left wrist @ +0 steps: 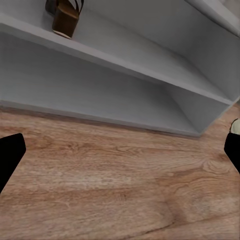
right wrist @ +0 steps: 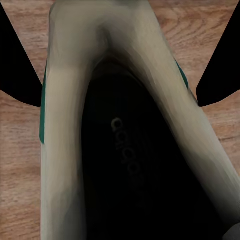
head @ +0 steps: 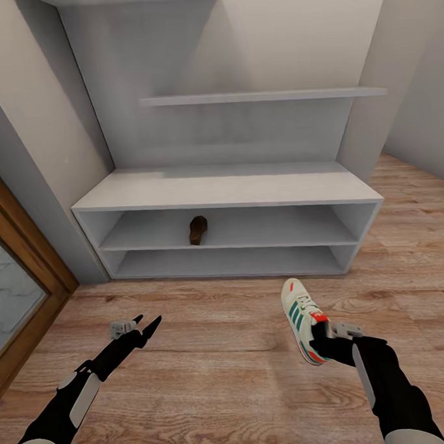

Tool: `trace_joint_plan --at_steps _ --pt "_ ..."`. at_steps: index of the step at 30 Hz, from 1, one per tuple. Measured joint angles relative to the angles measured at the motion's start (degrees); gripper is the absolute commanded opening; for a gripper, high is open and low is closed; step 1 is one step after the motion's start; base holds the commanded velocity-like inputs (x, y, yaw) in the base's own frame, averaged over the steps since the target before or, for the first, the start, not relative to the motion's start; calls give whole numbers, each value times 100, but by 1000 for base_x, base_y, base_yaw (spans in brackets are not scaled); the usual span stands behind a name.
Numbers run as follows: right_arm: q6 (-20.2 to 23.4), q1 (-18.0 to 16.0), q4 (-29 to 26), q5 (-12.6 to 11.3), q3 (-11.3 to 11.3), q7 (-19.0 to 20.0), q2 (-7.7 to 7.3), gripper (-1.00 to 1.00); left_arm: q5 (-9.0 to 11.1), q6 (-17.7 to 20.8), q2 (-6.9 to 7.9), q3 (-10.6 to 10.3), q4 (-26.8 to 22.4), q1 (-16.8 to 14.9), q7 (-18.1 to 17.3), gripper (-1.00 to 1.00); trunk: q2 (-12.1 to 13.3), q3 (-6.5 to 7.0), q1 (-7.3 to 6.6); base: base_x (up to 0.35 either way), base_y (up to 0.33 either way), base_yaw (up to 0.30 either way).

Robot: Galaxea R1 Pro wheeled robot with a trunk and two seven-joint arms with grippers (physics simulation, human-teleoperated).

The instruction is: Pick up the two gym shoes and the two sandals from the corridor floor and place them onto the hallstand (shoe rack) in the corridor, making sure they are on the rack and not on the floor. Arrange them so the two gym shoes are next to each other and the two sandals are next to each other.

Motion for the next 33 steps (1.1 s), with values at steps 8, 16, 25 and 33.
trace_joint_plan --at_steps 8,16,25,33 --pt "-10 -2 0 1 165 -10 6 -100 0 0 -2 1 -3 0 0 100 0 0 0 0 0 0" --pt "-76 -4 2 7 218 -833 92 -100 -1 0 -3 -3 -2 0 2 100 0 0 0 0 0 0" --pt "-407 -12 1 3 219 -1722 195 -100 -1 0 -3 -7 0 0 2 100 0 0 0 0 0 0" --pt "-694 -13 1 -34 227 -2406 379 -100 -1 0 -3 -7 -3 0 2 100 0 0 0 0 0 0"
